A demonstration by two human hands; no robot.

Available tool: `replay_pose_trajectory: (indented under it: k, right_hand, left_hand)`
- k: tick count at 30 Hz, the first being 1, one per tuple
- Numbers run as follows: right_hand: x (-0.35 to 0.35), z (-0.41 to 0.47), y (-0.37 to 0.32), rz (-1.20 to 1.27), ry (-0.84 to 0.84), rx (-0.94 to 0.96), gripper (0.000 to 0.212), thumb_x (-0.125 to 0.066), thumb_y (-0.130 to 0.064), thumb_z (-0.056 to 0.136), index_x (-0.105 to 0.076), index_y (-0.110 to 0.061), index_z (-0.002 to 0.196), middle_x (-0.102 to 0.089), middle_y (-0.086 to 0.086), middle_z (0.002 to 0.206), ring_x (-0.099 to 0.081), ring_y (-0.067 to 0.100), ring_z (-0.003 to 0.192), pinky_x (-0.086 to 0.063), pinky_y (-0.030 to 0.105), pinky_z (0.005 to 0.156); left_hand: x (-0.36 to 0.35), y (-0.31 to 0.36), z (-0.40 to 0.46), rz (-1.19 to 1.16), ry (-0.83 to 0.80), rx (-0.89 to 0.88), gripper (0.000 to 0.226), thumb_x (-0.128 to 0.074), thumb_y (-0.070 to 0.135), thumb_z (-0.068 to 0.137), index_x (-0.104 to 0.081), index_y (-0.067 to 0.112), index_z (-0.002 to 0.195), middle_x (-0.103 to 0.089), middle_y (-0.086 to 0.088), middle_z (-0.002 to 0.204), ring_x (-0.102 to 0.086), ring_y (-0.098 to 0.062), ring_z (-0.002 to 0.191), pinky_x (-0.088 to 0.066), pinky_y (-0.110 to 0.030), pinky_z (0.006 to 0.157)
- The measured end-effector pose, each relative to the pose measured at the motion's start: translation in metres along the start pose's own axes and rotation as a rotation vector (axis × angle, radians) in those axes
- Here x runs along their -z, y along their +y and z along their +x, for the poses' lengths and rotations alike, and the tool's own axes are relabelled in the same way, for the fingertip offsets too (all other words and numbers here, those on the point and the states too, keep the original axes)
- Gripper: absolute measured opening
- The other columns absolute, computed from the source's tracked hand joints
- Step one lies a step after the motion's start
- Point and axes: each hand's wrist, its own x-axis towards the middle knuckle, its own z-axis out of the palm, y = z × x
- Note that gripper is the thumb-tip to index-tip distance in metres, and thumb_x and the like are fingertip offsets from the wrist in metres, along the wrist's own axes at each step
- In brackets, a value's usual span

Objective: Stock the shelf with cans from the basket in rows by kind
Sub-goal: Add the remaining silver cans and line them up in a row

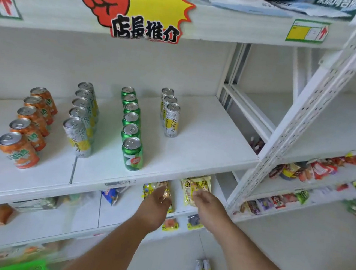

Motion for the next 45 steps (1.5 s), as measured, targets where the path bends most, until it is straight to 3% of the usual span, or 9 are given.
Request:
replay_pose_trajectory:
  k: [5, 8, 15, 22, 29, 34, 38, 43, 45]
  right_hand:
    - [0.026, -0.022, 0.051, -0.094, 0.068, -0.083, 0.042, -0.045, -0.03, 0.109, -0.065, 0.006, 0.116, -0.067, 0.021, 0.124, -0.061, 0.033, 0.118, -0.046, 0.037, 0.099]
    - [0.042, -0.03, 0.091, -0.104, 0.105, -0.169, 0.046, -0.045, -0.029, 0.108, -0.063, 0.011, 0.12, -0.066, 0.025, 0.126, -0.061, 0.037, 0.119, -0.046, 0.039, 0.101]
    - [0.082, -0.045, 0.178, -0.159, 0.075, -0.338, 0.049, -0.043, -0.032, 0.108, -0.065, 0.011, 0.117, -0.067, 0.024, 0.121, -0.061, 0.037, 0.117, -0.044, 0.039, 0.102]
    - [0.128, -0.038, 0.244, -0.185, -0.003, -0.41, 0.043, -0.041, -0.034, 0.109, -0.05, -0.009, 0.075, -0.056, 0.014, 0.09, -0.054, 0.027, 0.09, -0.043, 0.037, 0.084]
    - [0.156, -0.018, 0.288, -0.175, -0.121, -0.49, 0.049, -0.042, -0.041, 0.108, -0.062, 0.001, 0.123, -0.062, 0.017, 0.12, -0.058, 0.035, 0.12, -0.042, 0.034, 0.094]
    - [0.154, 0.001, 0.302, -0.205, -0.163, -0.526, 0.047, -0.043, -0.041, 0.106, -0.063, 0.003, 0.108, -0.065, 0.016, 0.106, -0.062, 0.036, 0.108, -0.046, 0.037, 0.089]
    - [0.145, 0.021, 0.309, -0.233, -0.117, -0.558, 0.034, -0.044, -0.038, 0.104, -0.042, -0.021, 0.075, -0.045, -0.004, 0.077, -0.048, 0.019, 0.076, -0.035, 0.032, 0.067]
    - [0.126, 0.053, 0.323, -0.282, -0.113, -0.594, 0.033, -0.047, -0.037, 0.103, -0.049, -0.011, 0.083, -0.054, 0.006, 0.085, -0.053, 0.025, 0.083, -0.043, 0.035, 0.074]
    - [0.116, 0.067, 0.332, -0.262, -0.113, -0.616, 0.04, -0.048, -0.036, 0.103, -0.062, 0.001, 0.106, -0.066, 0.016, 0.108, -0.062, 0.032, 0.102, -0.048, 0.037, 0.086]
  left_hand:
    - [-0.023, -0.018, -0.008, 0.033, -0.029, 0.058, 0.052, -0.048, 0.031, 0.103, -0.038, 0.022, 0.153, -0.042, -0.001, 0.155, -0.049, -0.021, 0.132, -0.042, -0.025, 0.098]
    - [-0.04, -0.028, -0.01, 0.049, -0.058, 0.105, 0.053, -0.048, 0.037, 0.102, -0.038, 0.023, 0.153, -0.045, 0.0, 0.153, -0.051, -0.024, 0.13, -0.044, -0.031, 0.103]
    - [-0.109, -0.038, -0.011, 0.109, -0.104, 0.207, 0.05, -0.047, 0.034, 0.103, -0.04, 0.022, 0.151, -0.045, -0.002, 0.152, -0.046, -0.024, 0.135, -0.033, -0.022, 0.092]
    - [-0.188, -0.038, -0.023, 0.145, -0.127, 0.356, 0.054, -0.05, 0.033, 0.103, -0.037, 0.019, 0.154, -0.039, 0.001, 0.158, -0.041, -0.018, 0.141, -0.031, -0.022, 0.105]
    - [-0.242, -0.056, -0.029, 0.148, -0.127, 0.479, 0.055, -0.05, 0.034, 0.102, -0.036, 0.021, 0.154, -0.039, 0.001, 0.157, -0.044, -0.019, 0.137, -0.031, -0.019, 0.093]
    - [-0.259, -0.068, -0.017, 0.146, -0.17, 0.534, 0.056, -0.048, 0.035, 0.103, -0.033, 0.021, 0.155, -0.037, 0.004, 0.158, -0.052, -0.015, 0.113, -0.036, -0.021, 0.088]
    - [-0.266, -0.082, 0.012, 0.147, -0.21, 0.552, 0.056, -0.048, 0.035, 0.103, -0.033, 0.021, 0.155, -0.037, 0.003, 0.158, -0.044, -0.019, 0.138, -0.033, -0.023, 0.102]
    - [-0.273, -0.114, 0.053, 0.154, -0.266, 0.562, 0.058, -0.048, 0.036, 0.102, -0.032, 0.02, 0.155, -0.038, 0.002, 0.157, -0.044, -0.019, 0.138, -0.033, -0.03, 0.113]
    - [-0.278, -0.128, 0.069, 0.156, -0.284, 0.573, 0.058, -0.048, 0.036, 0.102, -0.032, 0.02, 0.155, -0.039, 0.001, 0.157, -0.044, -0.019, 0.138, -0.033, -0.032, 0.115]
